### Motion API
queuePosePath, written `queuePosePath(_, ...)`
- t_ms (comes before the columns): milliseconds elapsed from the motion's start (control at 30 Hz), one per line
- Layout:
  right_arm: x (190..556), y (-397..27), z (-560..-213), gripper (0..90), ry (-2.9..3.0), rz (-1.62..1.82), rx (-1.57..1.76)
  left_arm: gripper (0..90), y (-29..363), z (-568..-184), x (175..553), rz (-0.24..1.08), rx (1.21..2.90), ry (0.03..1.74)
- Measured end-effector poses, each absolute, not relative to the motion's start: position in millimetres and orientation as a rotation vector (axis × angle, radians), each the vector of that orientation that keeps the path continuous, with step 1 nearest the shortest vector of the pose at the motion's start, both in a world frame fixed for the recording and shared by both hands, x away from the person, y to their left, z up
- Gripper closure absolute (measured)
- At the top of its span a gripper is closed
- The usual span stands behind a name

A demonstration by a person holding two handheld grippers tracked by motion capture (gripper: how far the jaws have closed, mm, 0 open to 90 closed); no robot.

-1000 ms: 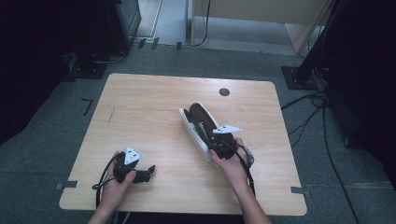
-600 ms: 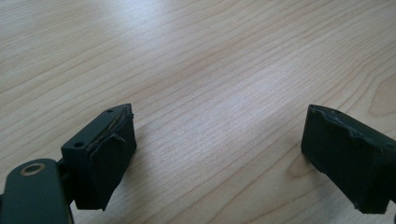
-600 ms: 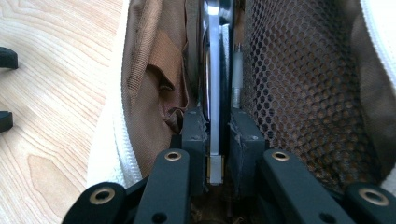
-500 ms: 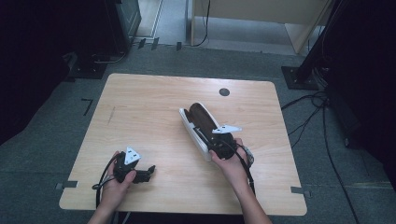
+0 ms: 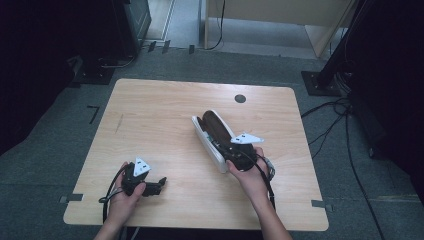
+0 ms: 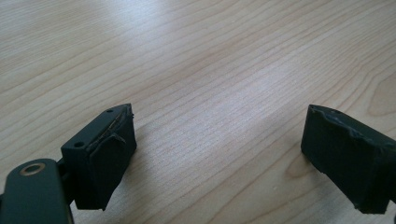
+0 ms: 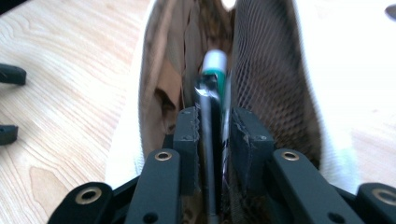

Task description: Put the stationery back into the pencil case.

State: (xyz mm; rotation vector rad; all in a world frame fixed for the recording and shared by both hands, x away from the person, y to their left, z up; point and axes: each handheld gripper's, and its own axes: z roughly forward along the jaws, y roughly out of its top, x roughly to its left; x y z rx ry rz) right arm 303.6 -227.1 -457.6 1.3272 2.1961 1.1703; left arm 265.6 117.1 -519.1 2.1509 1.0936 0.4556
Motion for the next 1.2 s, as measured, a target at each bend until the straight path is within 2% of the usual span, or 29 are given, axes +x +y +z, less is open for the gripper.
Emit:
queuePosePath(433, 289, -240, -426, 82.5, 2.074, 1.282, 1.237, 10.2, 117, -519, 266, 0.457, 2.149, 1.096)
queuePosePath(667, 280, -251, -413, 82.9, 2.033, 1.307, 1.22, 10.2, 117, -519, 266, 0.457, 2.149, 1.096)
queuePosePath(867, 272, -266, -406, 78.8, 1.992, 1.296, 1.203, 10.2, 117, -519, 266, 0.456, 2.149, 1.096)
queuePosePath(1033, 267, -281, -404, 72.1, 1.969, 1.287, 1.215, 10.2, 117, -519, 266, 0.457, 2.149, 1.096)
queuePosePath(1200, 263, -296, -408, 56.4, 1.955, 1.298, 1.212, 10.2, 117, -519, 265, 0.458, 2.146, 1.1)
